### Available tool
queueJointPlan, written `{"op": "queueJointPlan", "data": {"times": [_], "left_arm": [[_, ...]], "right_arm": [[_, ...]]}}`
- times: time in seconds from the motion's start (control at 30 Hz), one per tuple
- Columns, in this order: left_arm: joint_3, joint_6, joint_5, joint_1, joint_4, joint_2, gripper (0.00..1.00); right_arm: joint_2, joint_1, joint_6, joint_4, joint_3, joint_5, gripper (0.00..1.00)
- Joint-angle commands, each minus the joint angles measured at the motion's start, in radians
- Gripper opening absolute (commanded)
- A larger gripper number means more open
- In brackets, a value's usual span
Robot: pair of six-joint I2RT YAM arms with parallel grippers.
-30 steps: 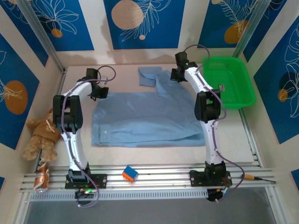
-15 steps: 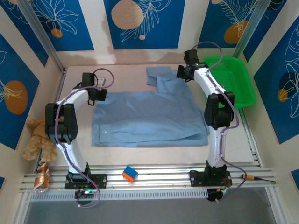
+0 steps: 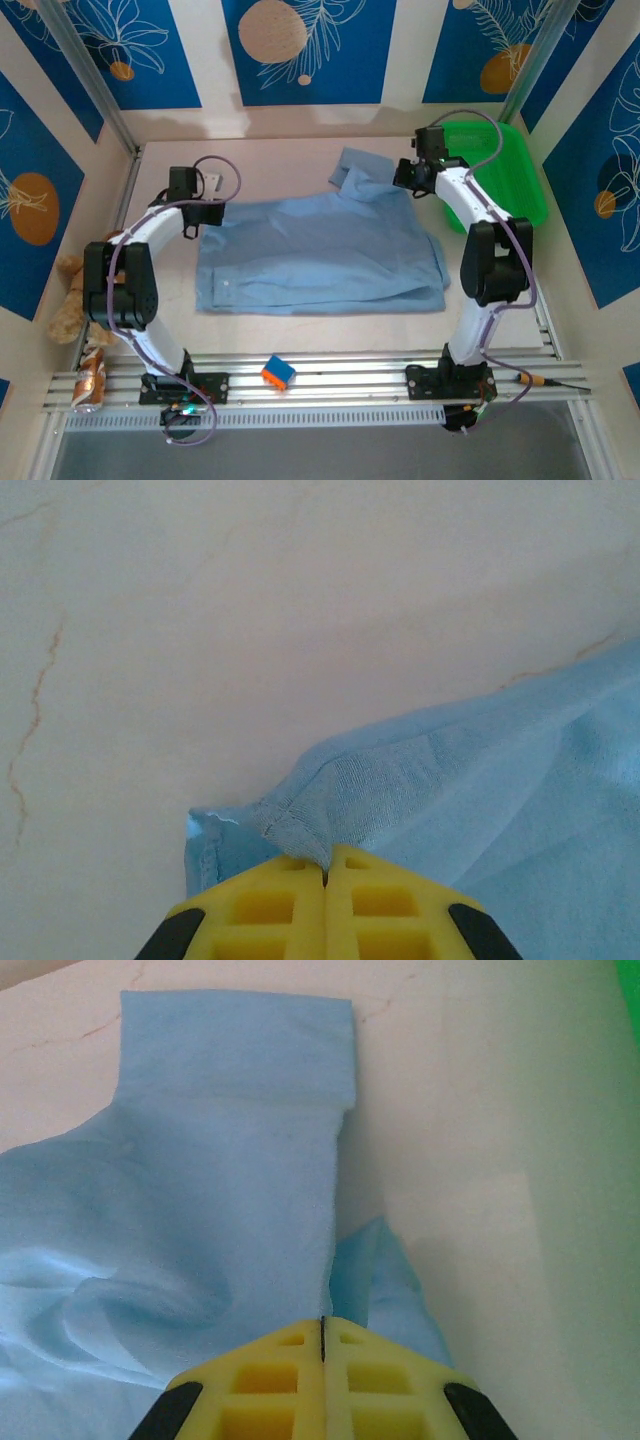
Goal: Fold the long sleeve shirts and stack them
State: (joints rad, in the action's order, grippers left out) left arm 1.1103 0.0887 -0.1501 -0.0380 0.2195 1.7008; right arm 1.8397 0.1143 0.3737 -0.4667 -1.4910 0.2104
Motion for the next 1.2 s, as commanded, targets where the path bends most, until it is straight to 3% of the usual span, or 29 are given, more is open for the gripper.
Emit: {"op": "queueJointPlan", "data": {"times": [0.0,0.43,0.73,0.93,1.07,1.17], "left_arm": [[-0.056,0.027,0.017,-0.006,-0.014,-0.058,0.0],[-0.19,0.015,0.068,-0.008,0.044,-0.16,0.0],[-0.252,-0.021,0.148,-0.019,0.135,-0.209,0.0],[-0.228,-0.054,0.219,-0.037,0.206,-0.149,0.0],[-0.218,-0.102,0.252,-0.036,0.233,-0.123,0.15],[-0.206,-0.14,0.28,-0.037,0.245,-0.13,0.44]], "right_arm": [[-0.077,-0.013,0.033,0.032,0.085,-0.03,0.0],[-0.304,-0.047,0.099,-0.017,0.36,0.016,0.0],[-0.353,-0.056,0.2,-0.035,0.489,-0.017,0.0],[-0.333,-0.047,0.245,-0.046,0.532,-0.013,0.0],[-0.306,-0.04,0.264,-0.064,0.54,-0.007,0.0],[-0.277,-0.026,0.261,-0.083,0.53,0.001,0.06]]}}
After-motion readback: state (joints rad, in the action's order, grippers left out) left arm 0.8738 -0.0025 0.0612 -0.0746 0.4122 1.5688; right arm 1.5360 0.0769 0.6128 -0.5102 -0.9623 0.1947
